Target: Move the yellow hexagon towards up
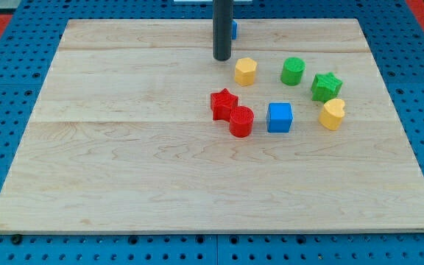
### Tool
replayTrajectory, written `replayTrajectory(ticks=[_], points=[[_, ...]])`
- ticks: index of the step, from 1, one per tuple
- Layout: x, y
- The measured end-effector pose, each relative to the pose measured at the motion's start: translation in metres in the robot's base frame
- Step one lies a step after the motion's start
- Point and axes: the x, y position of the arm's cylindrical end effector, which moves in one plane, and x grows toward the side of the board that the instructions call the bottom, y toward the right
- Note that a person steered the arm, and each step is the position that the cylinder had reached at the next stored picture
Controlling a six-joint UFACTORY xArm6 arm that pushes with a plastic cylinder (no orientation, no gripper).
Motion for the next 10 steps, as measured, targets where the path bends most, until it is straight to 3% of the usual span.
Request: replayTrajectory(ticks=[2,5,7,9,10], points=[[0.058,0.012],[0.005,0.048],[0.016,0.067],[-0.009,0.069],[-0.002,0.07]])
